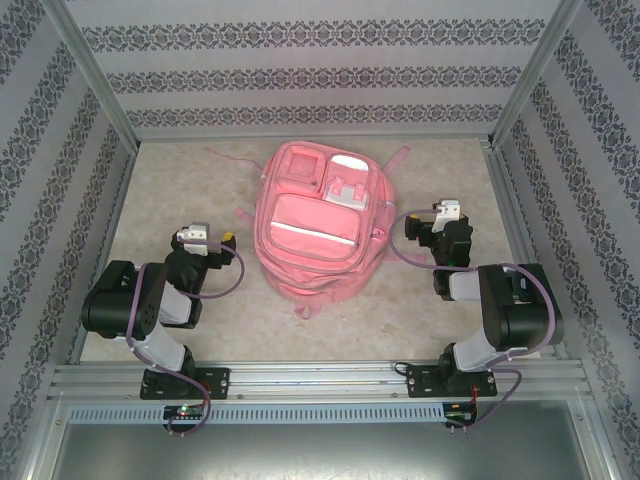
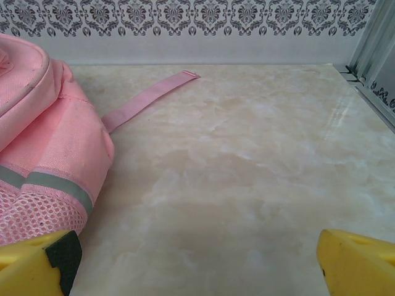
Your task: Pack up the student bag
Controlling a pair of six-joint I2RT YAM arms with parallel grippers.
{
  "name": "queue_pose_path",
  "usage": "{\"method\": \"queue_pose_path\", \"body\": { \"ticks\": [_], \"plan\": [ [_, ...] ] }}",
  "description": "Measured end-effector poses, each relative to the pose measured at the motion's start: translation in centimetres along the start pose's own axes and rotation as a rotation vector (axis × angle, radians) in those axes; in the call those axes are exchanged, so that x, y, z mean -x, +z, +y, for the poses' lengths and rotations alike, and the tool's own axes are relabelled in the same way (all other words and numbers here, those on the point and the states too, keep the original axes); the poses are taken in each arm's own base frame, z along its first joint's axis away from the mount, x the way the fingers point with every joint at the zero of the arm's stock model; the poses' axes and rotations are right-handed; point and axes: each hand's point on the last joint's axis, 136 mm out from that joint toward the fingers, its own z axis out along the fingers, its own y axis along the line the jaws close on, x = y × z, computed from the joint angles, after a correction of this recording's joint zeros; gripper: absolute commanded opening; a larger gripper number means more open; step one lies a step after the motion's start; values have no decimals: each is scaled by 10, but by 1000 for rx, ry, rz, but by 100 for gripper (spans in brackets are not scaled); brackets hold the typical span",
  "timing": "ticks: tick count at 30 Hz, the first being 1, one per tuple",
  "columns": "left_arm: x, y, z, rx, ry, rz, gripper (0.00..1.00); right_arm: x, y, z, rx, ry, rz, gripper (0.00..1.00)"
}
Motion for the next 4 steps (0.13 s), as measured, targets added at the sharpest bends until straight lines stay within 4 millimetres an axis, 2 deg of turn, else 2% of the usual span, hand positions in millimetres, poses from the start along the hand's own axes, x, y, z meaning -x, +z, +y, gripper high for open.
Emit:
{"method": "queue_pose_path", "body": {
  "ticks": [4],
  "plan": [
    [0,0,0,0,0,1,100,0,0,0,0,0,0,98]
  ]
}}
